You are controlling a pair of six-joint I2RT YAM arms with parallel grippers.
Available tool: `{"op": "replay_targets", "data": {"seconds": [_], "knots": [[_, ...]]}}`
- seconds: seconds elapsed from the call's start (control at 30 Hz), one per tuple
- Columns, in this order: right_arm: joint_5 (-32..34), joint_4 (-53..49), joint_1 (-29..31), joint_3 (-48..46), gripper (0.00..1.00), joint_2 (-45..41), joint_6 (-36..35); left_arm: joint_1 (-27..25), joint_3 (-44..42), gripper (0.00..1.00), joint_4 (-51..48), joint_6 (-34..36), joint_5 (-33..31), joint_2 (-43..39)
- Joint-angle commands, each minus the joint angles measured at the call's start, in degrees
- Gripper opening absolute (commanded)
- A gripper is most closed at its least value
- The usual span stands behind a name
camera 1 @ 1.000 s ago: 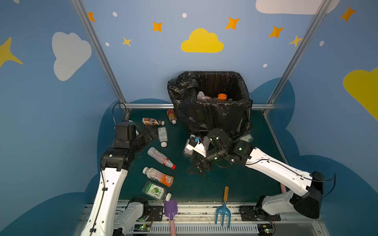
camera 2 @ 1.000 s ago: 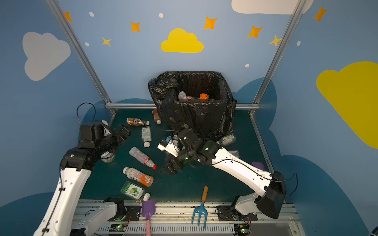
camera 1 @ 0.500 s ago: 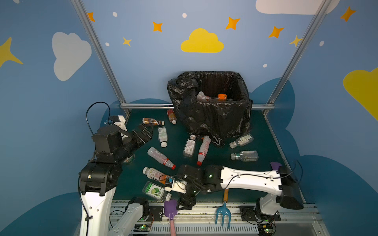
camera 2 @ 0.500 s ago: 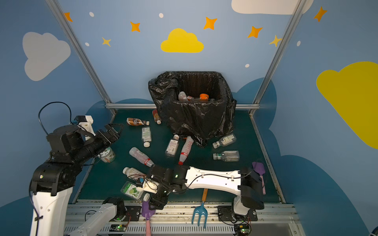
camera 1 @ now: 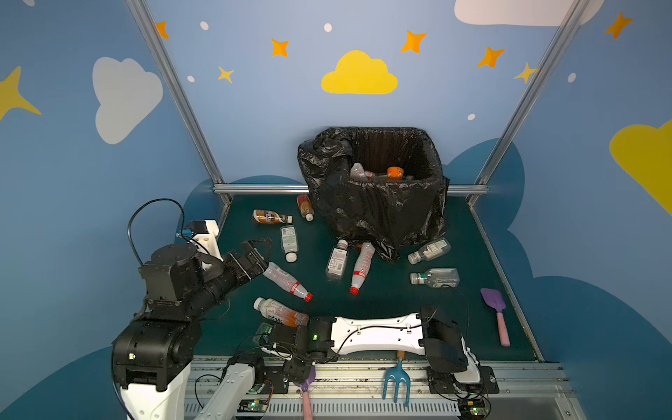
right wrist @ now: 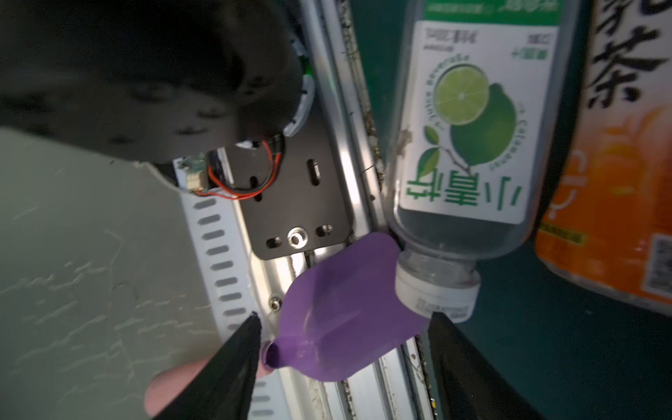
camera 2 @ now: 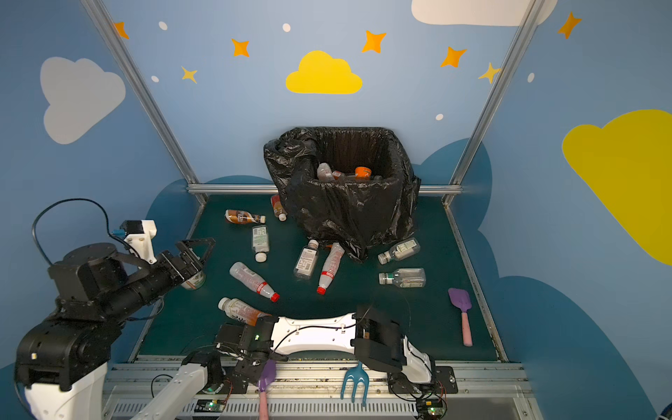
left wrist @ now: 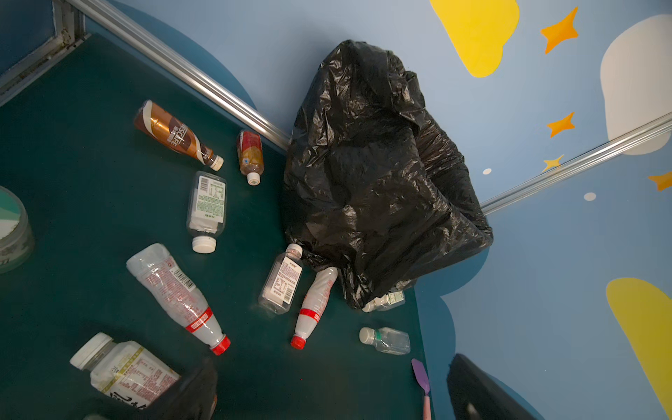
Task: Throw the plastic bottles in the bin
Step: 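Grasp the green lime-label bottle beside the purple scoop with the right gripper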
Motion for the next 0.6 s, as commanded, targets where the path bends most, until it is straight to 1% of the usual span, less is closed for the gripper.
{"op": "replay_targets", "data": {"seconds": [0.0, 0.1, 0.33, 0.57], "knots": [[7.1, -3.4, 0.2, 2.6, 0.72, 1.4, 3.2, -0.1, -0.4, 0.99, -1.9, 1.4, 1.6, -1.2], [8.6, -4.5, 0.0, 3.4, 0.72, 2.8, 3.2, 0.0, -1.2, 0.99, -2.0, 1.2, 1.9, -2.1], [7.1, -6.0, -0.9, 4.3, 0.71, 5.2, 2.3, 0.0, -1.5, 0.99, -2.3, 1.4, 1.9, -2.9], [6.3, -5.0, -2.4, 4.3, 0.70, 6.1, 2.3, -0.1, -1.6, 0.99, -1.9, 1.5, 2.1, -2.8]]}}
